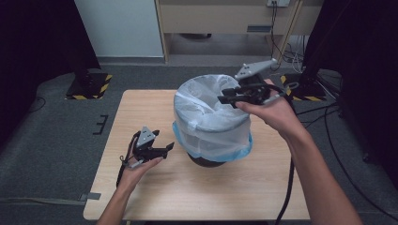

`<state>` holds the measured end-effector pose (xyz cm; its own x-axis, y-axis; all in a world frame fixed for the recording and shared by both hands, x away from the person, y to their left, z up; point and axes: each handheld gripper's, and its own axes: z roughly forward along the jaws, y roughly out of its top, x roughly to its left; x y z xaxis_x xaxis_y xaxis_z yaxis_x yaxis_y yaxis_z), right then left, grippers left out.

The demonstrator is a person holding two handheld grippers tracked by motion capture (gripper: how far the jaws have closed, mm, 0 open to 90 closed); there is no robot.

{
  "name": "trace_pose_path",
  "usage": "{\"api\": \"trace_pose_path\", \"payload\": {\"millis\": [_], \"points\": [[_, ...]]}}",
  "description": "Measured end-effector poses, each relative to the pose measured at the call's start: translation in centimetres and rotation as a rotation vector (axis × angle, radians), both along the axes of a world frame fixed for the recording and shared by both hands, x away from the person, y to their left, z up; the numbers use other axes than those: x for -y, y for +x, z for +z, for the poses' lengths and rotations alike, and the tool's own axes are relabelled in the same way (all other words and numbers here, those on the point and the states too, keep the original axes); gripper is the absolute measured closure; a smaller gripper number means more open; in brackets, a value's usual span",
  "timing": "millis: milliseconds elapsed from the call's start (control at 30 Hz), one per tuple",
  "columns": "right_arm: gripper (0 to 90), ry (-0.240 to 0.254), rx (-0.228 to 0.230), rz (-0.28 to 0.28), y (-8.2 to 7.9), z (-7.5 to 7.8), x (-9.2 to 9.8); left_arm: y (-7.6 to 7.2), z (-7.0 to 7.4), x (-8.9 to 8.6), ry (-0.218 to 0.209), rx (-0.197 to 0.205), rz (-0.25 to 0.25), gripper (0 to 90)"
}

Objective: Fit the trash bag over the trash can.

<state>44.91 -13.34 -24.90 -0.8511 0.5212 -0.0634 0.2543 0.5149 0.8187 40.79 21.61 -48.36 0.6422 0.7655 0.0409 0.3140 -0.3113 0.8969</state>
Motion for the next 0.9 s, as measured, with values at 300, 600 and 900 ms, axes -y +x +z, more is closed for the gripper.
{"api": "trace_pose_path", "payload": {"millis": [300, 600, 900], "points": [[73.4, -0.075, -0.077, -0.031, 5.4, -1.0, -4.8, 0.0, -0.5, -0.5, 0.001, -0.012, 0.007, 16.9], [73.4, -0.191, -0.162, -0.030, 7.6, -4.0, -7.4, -0.2, -0.9, -1.3, -0.010, -0.022, 0.023, 16.8], [63.8, -0.277, -0.249, -0.014, 8.4, -6.7, -9.0, -0.2, -1.0, -1.7, -0.015, -0.027, 0.031, 16.8]]}}
